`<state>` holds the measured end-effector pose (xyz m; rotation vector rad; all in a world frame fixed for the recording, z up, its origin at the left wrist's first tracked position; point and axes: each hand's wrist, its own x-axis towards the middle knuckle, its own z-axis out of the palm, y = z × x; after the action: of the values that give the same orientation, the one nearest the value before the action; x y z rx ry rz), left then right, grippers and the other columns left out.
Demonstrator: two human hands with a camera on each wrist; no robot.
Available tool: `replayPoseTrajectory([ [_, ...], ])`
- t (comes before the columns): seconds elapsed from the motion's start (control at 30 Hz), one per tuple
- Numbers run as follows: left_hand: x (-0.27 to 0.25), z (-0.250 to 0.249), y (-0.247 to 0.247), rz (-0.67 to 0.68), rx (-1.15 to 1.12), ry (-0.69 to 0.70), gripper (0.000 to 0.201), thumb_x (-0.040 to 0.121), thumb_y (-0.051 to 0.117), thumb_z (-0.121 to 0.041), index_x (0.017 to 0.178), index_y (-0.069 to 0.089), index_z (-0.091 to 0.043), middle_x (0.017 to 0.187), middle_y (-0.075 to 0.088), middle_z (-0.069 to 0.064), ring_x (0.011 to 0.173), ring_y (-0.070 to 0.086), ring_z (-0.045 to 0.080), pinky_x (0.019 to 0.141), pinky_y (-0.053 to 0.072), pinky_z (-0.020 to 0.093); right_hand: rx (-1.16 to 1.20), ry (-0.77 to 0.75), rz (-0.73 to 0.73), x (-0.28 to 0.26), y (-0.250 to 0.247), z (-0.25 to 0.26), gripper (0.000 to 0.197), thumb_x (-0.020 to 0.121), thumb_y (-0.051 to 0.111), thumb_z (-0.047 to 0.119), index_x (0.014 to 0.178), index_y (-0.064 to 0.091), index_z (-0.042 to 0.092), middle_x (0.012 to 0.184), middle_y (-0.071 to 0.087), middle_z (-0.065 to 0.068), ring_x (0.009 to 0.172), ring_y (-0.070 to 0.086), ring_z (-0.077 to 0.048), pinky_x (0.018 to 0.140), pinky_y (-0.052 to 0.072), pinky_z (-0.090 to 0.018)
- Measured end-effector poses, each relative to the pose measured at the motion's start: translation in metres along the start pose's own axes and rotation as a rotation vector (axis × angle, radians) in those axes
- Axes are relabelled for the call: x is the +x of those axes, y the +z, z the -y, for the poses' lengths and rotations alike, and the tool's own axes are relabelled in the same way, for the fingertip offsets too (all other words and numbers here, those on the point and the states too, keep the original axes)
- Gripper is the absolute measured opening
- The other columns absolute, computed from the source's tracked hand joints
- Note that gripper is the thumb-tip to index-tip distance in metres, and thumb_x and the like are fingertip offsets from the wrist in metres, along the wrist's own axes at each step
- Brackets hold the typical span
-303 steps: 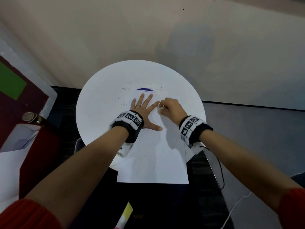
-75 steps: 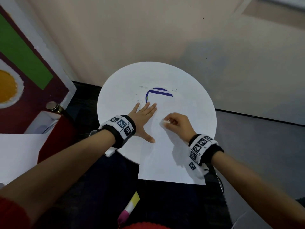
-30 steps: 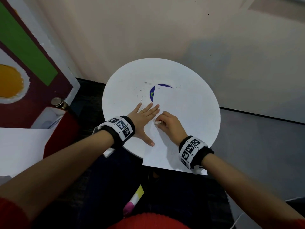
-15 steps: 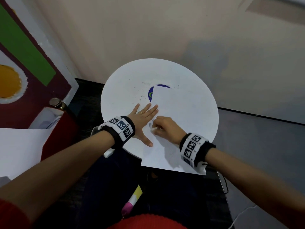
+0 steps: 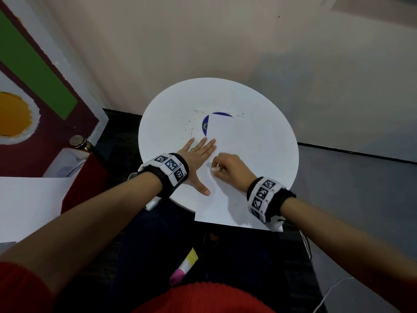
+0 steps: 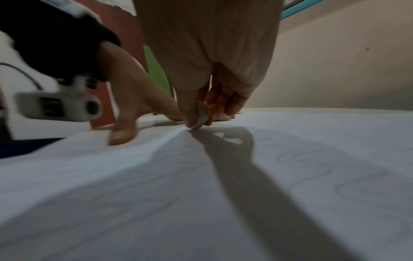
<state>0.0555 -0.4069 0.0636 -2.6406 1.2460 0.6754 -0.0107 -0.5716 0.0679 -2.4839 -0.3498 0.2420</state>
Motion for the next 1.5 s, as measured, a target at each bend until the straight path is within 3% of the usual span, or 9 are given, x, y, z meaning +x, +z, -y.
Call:
replayPoseTrajectory([
  [0.23, -0.002, -0.004, -0.005, 0.003, 0.007, 0.014, 0.143, 0.06, 0.056, -0.086, 0.149, -0.021, -0.005, 0.155, -0.03, 0.007, 0.143, -0.027, 0.018, 0.111, -0.021, 0.036, -0.012, 0.072, -0.07, 0.013, -0.011, -0.01, 0.005, 0.081, 0.064, 0.009, 0.076, 0.062, 0.009, 0.073, 0.051, 0.002, 0.066, 0.049, -0.016, 0.062, 0.041, -0.03],
  [0.4, 0.0, -0.002, -0.003, -0.005, 0.028, 0.02, 0.144, 0.059, 0.052, -0.09, 0.149, -0.02, -0.004, 0.155, -0.029, 0.008, 0.143, -0.027, 0.02, 0.115, -0.017, 0.04, 0.0, -0.027, 0.119, -0.013, -0.001, 0.002, 0.006, 0.081, 0.065, 0.014, 0.078, 0.062, 0.01, 0.076, 0.055, 0.003, 0.067, 0.051, -0.012, 0.062, 0.038, -0.018],
  [0.53, 0.0, -0.003, -0.004, 0.006, 0.019, 0.025, 0.144, 0.058, 0.052, -0.09, 0.149, -0.021, -0.005, 0.155, -0.031, 0.007, 0.143, -0.028, 0.019, 0.115, -0.017, 0.04, -0.016, 0.102, -0.077, 0.005, -0.012, -0.013, 0.003, 0.083, 0.062, 0.012, 0.081, 0.062, 0.01, 0.077, 0.052, 0.003, 0.07, 0.05, -0.013, 0.066, 0.039, -0.025],
  [0.7, 0.001, -0.002, -0.003, 0.009, 0.042, 0.022, 0.145, 0.058, 0.051, -0.091, 0.148, -0.023, -0.004, 0.154, -0.032, 0.008, 0.143, -0.028, 0.021, 0.117, -0.016, 0.042, -0.016, -0.045, 0.153, -0.019, 0.003, 0.006, 0.006, 0.082, 0.065, 0.013, 0.079, 0.062, 0.009, 0.077, 0.055, 0.002, 0.068, 0.049, -0.011, 0.061, 0.036, -0.015],
  [0.83, 0.0, -0.004, -0.004, 0.023, 0.043, 0.021, 0.153, 0.051, 0.058, -0.089, 0.148, -0.024, -0.004, 0.154, -0.033, 0.008, 0.143, -0.028, 0.022, 0.117, -0.014, 0.043, -0.041, 0.047, -0.031, 0.0, -0.01, -0.006, 0.005, 0.082, 0.064, 0.012, 0.08, 0.061, 0.008, 0.075, 0.052, 0.002, 0.068, 0.049, -0.014, 0.065, 0.037, -0.025],
  [0.97, 0.001, -0.002, -0.003, 0.025, 0.045, 0.02, 0.155, 0.05, 0.057, -0.091, 0.147, -0.025, -0.003, 0.153, -0.034, 0.009, 0.142, -0.03, 0.023, 0.117, -0.016, 0.043, -0.02, -0.088, 0.149, -0.02, 0.004, 0.01, 0.008, 0.083, 0.063, 0.013, 0.078, 0.06, 0.008, 0.077, 0.052, 0.003, 0.066, 0.047, -0.011, 0.06, 0.035, -0.018],
  [1.1, 0.001, -0.004, -0.004, 0.018, 0.036, 0.022, 0.154, 0.049, 0.059, -0.09, 0.147, -0.025, -0.005, 0.153, -0.034, 0.008, 0.142, -0.03, 0.021, 0.114, -0.019, 0.041, -0.027, -0.001, 0.027, 0.007, -0.013, 0.004, 0.003, 0.081, 0.063, 0.008, 0.079, 0.062, 0.006, 0.077, 0.055, 0.0, 0.068, 0.051, -0.017, 0.064, 0.041, -0.028],
  [1.27, 0.001, -0.002, -0.002, 0.017, 0.043, 0.016, 0.154, 0.05, 0.058, -0.09, 0.146, -0.025, -0.003, 0.153, -0.034, 0.009, 0.141, -0.031, 0.023, 0.116, -0.016, 0.044, -0.022, -0.136, 0.202, -0.012, 0.001, 0.014, 0.006, 0.083, 0.064, 0.014, 0.081, 0.063, 0.009, 0.077, 0.052, 0.004, 0.066, 0.047, -0.01, 0.06, 0.035, -0.015],
  [1.5, 0.001, -0.001, -0.003, 0.011, 0.031, 0.02, 0.156, 0.048, 0.059, -0.09, 0.147, -0.025, -0.004, 0.154, -0.033, 0.009, 0.141, -0.031, 0.022, 0.115, -0.019, 0.044, -0.01, -0.135, 0.14, -0.006, 0.004, 0.015, 0.005, 0.082, 0.065, 0.011, 0.082, 0.063, 0.007, 0.081, 0.058, 0.0, 0.07, 0.052, -0.013, 0.063, 0.04, -0.019],
])
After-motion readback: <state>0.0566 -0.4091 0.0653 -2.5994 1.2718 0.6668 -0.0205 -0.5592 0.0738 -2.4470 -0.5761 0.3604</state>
